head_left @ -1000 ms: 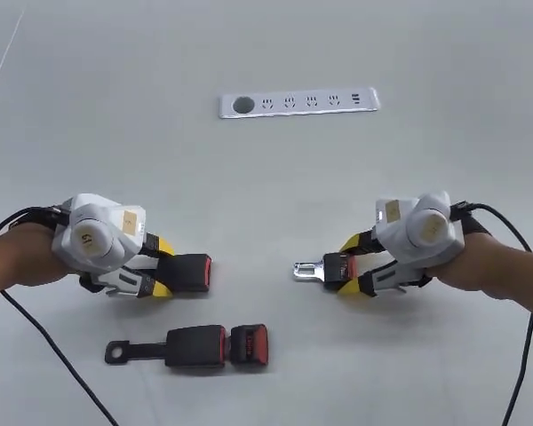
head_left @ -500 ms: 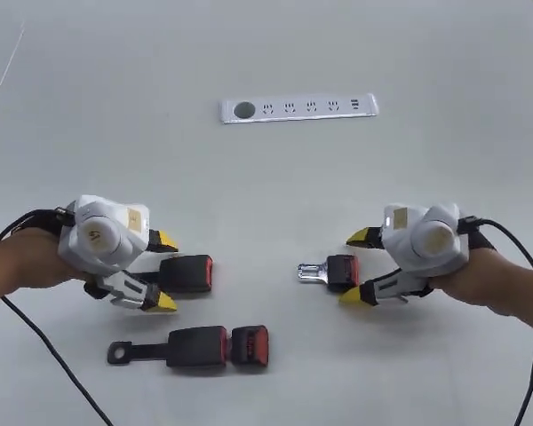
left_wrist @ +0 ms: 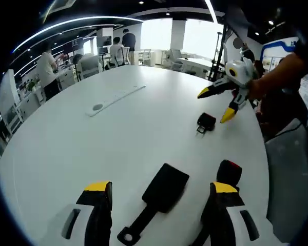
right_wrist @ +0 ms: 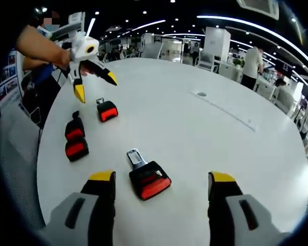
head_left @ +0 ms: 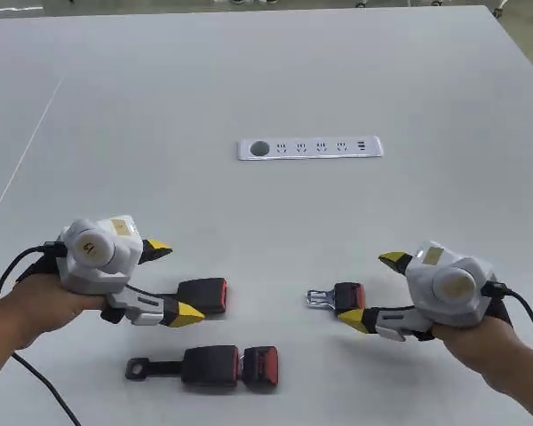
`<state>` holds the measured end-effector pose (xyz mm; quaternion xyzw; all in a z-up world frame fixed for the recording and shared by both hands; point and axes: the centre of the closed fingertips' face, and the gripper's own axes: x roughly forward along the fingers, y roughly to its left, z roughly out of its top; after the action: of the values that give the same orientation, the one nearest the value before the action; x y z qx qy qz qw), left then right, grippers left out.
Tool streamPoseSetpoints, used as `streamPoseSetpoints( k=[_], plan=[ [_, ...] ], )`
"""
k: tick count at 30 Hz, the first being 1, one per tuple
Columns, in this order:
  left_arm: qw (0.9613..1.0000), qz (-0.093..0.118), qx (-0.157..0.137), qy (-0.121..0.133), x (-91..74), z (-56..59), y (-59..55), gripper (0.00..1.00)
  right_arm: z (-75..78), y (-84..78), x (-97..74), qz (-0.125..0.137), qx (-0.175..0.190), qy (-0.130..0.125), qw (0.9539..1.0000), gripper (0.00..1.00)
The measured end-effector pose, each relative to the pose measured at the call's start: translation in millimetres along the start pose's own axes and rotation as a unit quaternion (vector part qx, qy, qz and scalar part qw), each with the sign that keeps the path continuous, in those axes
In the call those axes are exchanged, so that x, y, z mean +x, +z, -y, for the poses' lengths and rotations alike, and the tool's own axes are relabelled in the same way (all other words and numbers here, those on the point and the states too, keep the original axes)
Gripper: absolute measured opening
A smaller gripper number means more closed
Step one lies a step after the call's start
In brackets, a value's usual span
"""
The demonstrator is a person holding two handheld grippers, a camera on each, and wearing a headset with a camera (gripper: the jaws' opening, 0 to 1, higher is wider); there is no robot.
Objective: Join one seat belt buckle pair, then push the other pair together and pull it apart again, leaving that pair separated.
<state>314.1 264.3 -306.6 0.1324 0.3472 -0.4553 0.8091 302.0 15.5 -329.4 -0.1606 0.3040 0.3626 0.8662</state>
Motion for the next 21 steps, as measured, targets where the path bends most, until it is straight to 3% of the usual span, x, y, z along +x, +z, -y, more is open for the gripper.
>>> streamPoseSetpoints(
  k=[3,4,6,10,13,15,16,19,21],
  plan=[
    [0.9984,0.029,-0.028,0.041,-9.8,-4.5,2.4,0.83,0.0,5.4,-8.8,0.017,0.023,-0.024,0.9993,0.79],
    [0.9969,0.042,-0.048,0.046,-13.7,-2.5,4.3,0.84,1.7,8.5,-12.6,0.026,0.037,-0.038,0.9983,0.80],
    [0.9950,0.059,-0.059,0.053,-20.3,0.6,6.0,0.85,3.7,14.5,-19.9,0.039,0.053,-0.058,0.9962,0.81],
    [0.9920,0.067,-0.073,0.078,-29.9,7.9,4.8,0.88,2.4,19.3,-31.5,0.050,0.070,-0.081,0.9930,0.85],
    [0.9843,0.086,-0.109,0.109,-41.2,11.2,5.9,0.91,-0.8,23.8,-43.0,0.065,0.081,-0.097,0.9899,0.86],
    [0.9785,0.101,-0.117,0.137,-49.9,12.9,6.2,0.91,-3.6,23.6,-50.3,0.066,0.082,-0.107,0.9886,0.87],
    [0.9776,0.104,-0.115,0.143,-51.6,13.2,6.0,0.91,-4.3,23.8,-51.7,0.067,0.083,-0.109,0.9883,0.87],
    [0.9734,0.112,-0.133,0.149,-62.0,31.4,1.1,0.93,-11.5,22.3,-62.1,0.071,0.086,-0.115,0.9871,0.89],
    [0.9713,0.116,-0.129,0.162,-71.4,37.2,-2.5,0.94,-16.0,22.2,-70.8,0.075,0.083,-0.119,0.9865,0.89]
  ],
)
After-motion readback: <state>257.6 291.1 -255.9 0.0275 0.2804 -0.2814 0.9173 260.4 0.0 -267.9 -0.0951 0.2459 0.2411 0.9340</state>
